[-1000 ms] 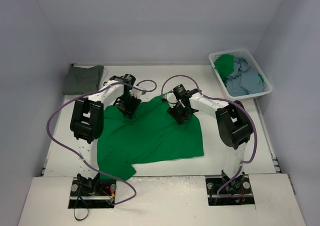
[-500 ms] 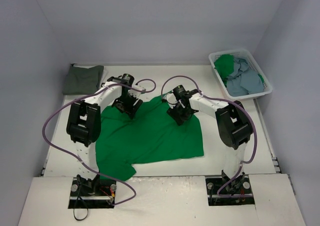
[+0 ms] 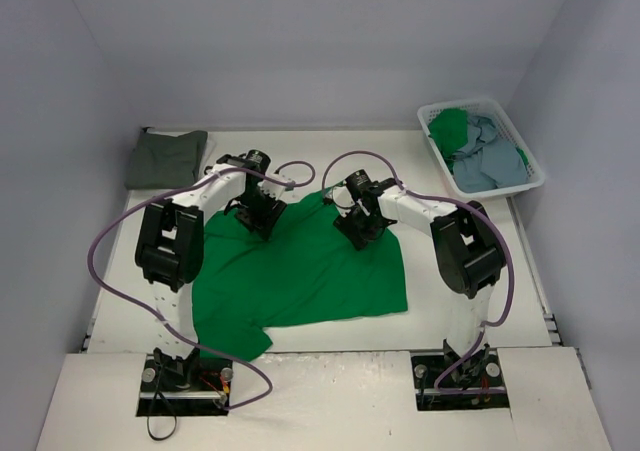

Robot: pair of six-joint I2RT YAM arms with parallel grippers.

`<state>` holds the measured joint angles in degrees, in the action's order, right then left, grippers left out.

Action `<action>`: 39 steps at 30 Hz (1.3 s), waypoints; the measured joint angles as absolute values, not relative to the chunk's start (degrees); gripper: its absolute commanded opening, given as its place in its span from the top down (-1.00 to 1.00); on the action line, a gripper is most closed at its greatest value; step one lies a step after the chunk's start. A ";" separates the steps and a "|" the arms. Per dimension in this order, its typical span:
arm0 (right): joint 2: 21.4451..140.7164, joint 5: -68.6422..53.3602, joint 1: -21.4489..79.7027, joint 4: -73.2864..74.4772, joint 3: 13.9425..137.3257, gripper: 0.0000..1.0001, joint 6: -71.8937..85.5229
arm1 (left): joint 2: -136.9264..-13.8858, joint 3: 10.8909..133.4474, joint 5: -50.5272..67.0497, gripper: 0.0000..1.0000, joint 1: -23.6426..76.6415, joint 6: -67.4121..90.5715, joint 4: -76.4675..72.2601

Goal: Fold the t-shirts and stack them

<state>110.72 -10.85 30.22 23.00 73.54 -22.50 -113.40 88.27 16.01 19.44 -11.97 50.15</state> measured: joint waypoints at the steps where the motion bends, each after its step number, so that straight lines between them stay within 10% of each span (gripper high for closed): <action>1: 110.72 -10.90 30.22 23.00 73.54 0.16 -22.50 | -113.54 88.25 16.12 0.01 19.44 -11.99 50.15; 11: 110.72 -11.22 30.41 22.96 73.36 0.27 -22.50 | -116.62 88.20 16.47 1.00 19.49 -12.38 50.06; 39: 109.89 -12.05 30.85 20.73 71.40 0.58 -22.50 | -124.18 109.01 -0.19 1.00 17.21 -14.57 43.33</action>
<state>109.89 -12.05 30.85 20.73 71.40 -22.50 -124.18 109.01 -0.19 17.21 -14.57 43.33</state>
